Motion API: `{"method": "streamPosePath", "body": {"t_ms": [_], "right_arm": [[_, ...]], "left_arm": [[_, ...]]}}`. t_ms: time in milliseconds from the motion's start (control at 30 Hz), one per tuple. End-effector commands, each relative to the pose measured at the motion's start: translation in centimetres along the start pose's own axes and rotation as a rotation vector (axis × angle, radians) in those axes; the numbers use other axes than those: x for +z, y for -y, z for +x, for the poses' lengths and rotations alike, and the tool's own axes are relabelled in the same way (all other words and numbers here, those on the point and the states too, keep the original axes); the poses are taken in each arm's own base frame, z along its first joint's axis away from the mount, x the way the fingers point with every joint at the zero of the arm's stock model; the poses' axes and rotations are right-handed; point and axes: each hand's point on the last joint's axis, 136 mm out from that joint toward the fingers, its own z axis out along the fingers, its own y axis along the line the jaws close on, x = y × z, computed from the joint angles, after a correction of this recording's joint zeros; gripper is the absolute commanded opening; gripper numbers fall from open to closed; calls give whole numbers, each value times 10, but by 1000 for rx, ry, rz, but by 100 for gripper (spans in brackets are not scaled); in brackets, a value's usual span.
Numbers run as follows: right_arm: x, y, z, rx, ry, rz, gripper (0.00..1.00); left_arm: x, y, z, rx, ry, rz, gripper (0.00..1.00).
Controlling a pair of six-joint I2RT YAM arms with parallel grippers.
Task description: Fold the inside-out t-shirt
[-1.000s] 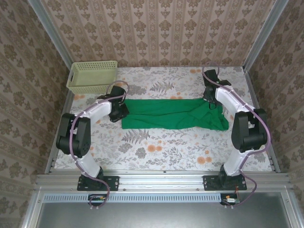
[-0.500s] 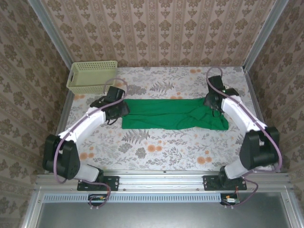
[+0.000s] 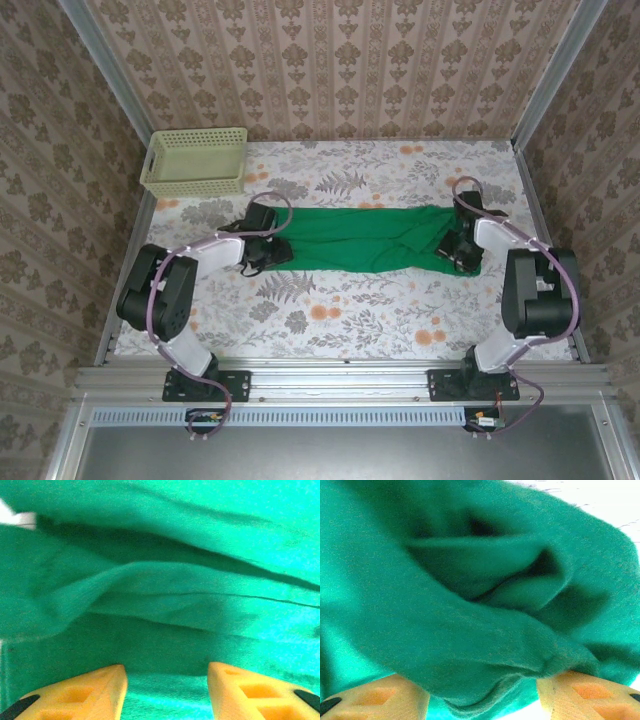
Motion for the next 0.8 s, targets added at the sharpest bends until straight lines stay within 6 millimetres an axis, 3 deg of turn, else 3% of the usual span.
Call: {"method": "streamPosePath", "body": {"t_ms": [0,233,433,500,633,767], "right_arm": [[8,19,-18,109,22,34,59],[3,22,-58,111,77,81,60],[-38,15,-68,47,150,36,62],[-54,7,-68,4,163,-3,65],[-76,-16,-64,-135,206,-1,82],[-65,-28,-68,-185,177,36,92]], "left_arm": [[8,-36,15,-59,-48,-53,49],[-2,-44,24,-34,-47,-65,51],[-23,-32,22,-15,-38,-33,53],[-35,-18,15,4,-25,-1,53],[-55,11,-7,65,36,36,56],[-46,20,-24,51,33,68,56]]}}
